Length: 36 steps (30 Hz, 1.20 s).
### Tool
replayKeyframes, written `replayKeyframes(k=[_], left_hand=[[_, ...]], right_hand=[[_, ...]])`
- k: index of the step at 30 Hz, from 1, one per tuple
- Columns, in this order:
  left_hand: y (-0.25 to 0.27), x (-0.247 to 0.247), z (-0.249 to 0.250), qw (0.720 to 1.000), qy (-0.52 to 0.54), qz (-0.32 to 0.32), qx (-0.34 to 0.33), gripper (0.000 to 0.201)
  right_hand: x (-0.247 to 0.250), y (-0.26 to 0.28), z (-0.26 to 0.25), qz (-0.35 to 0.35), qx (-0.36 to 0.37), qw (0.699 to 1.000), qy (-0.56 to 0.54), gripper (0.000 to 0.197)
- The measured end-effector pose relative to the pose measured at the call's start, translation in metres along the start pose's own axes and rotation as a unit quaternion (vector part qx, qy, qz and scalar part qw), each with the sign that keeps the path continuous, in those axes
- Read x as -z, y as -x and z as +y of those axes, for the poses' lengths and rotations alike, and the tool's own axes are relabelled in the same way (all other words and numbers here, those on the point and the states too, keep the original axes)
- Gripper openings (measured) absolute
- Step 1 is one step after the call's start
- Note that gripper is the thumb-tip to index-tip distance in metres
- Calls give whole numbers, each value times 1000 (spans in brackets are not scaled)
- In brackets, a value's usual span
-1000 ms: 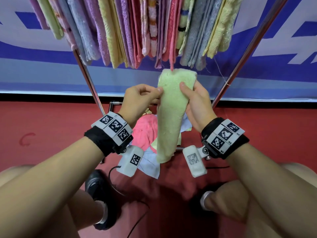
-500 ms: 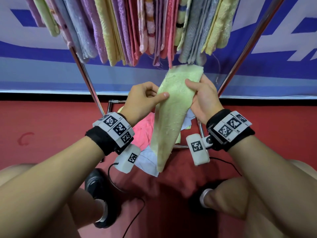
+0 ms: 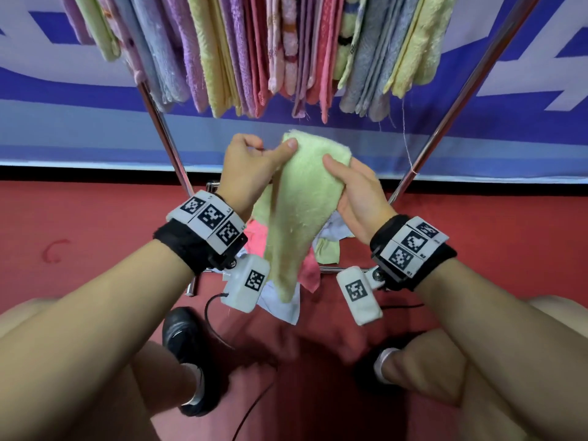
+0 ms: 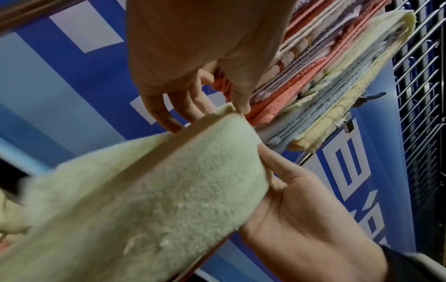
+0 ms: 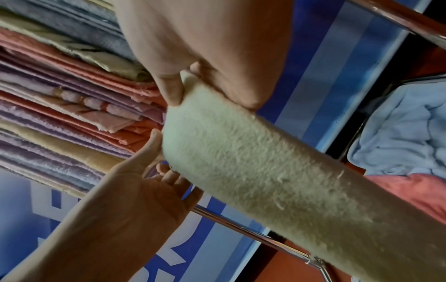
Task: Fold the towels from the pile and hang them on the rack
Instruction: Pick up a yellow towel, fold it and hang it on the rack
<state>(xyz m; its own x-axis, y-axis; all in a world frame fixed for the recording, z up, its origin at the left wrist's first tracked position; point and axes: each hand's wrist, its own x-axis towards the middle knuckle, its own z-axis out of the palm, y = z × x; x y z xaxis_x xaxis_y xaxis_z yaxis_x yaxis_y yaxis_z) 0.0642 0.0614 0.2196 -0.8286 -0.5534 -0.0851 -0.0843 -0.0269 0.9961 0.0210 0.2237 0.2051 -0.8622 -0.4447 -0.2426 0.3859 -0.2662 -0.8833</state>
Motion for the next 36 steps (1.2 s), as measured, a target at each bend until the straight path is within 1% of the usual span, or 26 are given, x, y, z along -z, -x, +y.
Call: replayKeyframes(k=[1,2,4,5,7,8,9,11,13,15,18,20,22,23,24,26,27,28,31,34,36], left_hand=[[1,-1,-3,1000,-7,-5,1,41],[3,-2,-6,999,-33,-25,-2,40],[9,-3,-12,991,-107,-79,-13,37],[11,-3,-16,986,-137,-93,-20,37],[12,-3,-21,980,-172,-99,-32,39],[12,-4,-21,978,-175,-104,-37,36],[13,-5,-20,979,-173,-106,-38,31],[14,-6,-17,985,-145,-89,-39,24],[13,-7,-13,991,-107,-67,-43,20],[10,-7,-12,995,-69,-73,-28,17],[5,-9,-14,996,-20,-88,8,14],[6,-11,-16,997,-21,-78,19,12],[8,-13,-18,997,-23,-71,32,8],[8,-14,-20,996,-27,-77,42,10],[8,-13,-20,993,-37,-97,52,17],[10,-12,-21,985,-51,-151,62,38],[11,-12,-21,983,-45,-167,60,43],[13,-12,-20,983,-31,-174,59,41],[14,-12,-17,982,14,-167,82,26],[14,-11,-15,978,28,-183,98,20],[14,-11,-15,975,31,-195,105,17]], right_hand=[[0,-1,-1,12,8,1000,-1,27],[1,-1,-2,19,14,1000,-1,29],[0,-3,-3,30,20,999,5,30],[0,-4,-4,33,21,999,7,29],[1,-3,-4,32,24,999,3,23],[1,-3,-5,31,25,999,2,20],[2,-2,-6,30,24,999,3,18],[4,-1,-9,33,27,999,3,18],[7,-3,-14,44,38,998,9,24],[9,-5,-17,56,54,997,14,27],[9,-6,-19,63,66,996,16,23],[9,-6,-18,58,68,996,18,20],[9,-6,-16,52,71,996,30,22],[8,-6,-15,48,73,996,36,24],[9,-6,-15,45,74,996,37,25],[11,-6,-17,41,73,996,33,25],[12,-7,-19,41,73,996,30,24],[13,-7,-22,43,74,996,25,23],[16,-9,-25,48,80,996,6,24],[16,-10,-24,31,77,997,-2,30],[16,-11,-22,25,74,997,15,33]])
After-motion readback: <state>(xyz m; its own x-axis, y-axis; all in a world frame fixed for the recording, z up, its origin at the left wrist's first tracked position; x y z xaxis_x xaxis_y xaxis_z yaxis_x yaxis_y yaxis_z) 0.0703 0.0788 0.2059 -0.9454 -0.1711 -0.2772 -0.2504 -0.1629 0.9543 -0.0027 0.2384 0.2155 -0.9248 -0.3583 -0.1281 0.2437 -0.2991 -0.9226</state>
